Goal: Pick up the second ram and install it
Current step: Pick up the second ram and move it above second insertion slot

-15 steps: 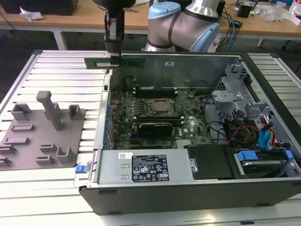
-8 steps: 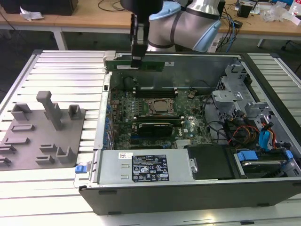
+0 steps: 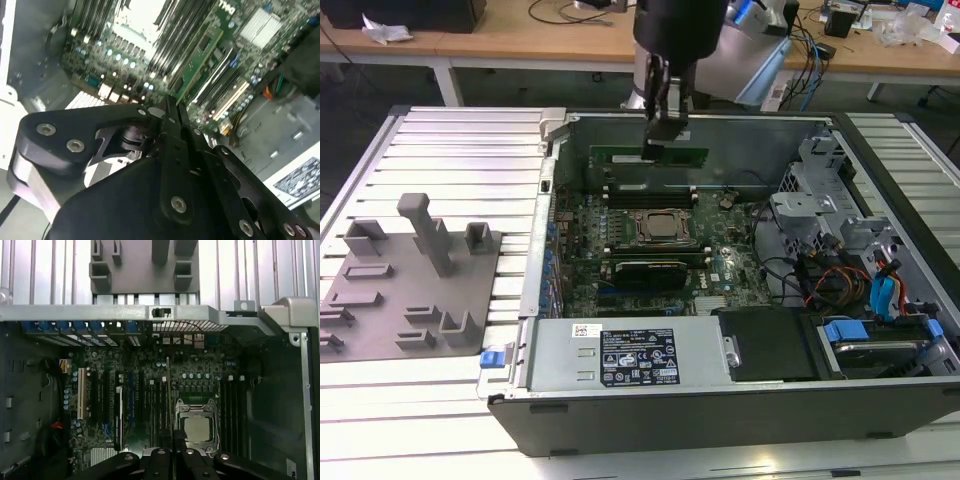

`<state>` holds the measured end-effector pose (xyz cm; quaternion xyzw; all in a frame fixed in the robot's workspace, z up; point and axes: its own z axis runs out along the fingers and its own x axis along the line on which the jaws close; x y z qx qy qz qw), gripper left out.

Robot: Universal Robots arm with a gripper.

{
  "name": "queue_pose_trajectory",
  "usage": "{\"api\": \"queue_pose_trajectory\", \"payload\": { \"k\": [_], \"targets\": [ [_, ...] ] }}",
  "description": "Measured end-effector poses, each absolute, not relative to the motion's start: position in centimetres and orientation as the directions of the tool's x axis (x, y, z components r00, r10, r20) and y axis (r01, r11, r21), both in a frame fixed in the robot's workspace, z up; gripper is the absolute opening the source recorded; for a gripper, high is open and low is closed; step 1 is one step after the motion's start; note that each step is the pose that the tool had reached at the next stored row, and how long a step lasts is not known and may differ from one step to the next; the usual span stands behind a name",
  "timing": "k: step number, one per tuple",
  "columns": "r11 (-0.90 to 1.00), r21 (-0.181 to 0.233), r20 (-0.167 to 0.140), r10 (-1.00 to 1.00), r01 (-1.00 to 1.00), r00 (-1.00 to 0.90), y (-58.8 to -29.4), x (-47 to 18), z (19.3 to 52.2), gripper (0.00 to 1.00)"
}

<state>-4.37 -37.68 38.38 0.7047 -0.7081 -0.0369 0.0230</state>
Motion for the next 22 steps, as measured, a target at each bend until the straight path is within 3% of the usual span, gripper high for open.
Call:
{"api": "queue_pose_trajectory", "payload": {
  "k": [12,22],
  "targets": [
    [0.004,0.090,-0.019,-1.000,-0.996,-0.006,-37.7,0.5,35.2,0.13],
    [0.004,0.090,-0.021,-1.000,-0.996,-0.006,-37.7,0.5,35.2,0.13]
  ]
}}
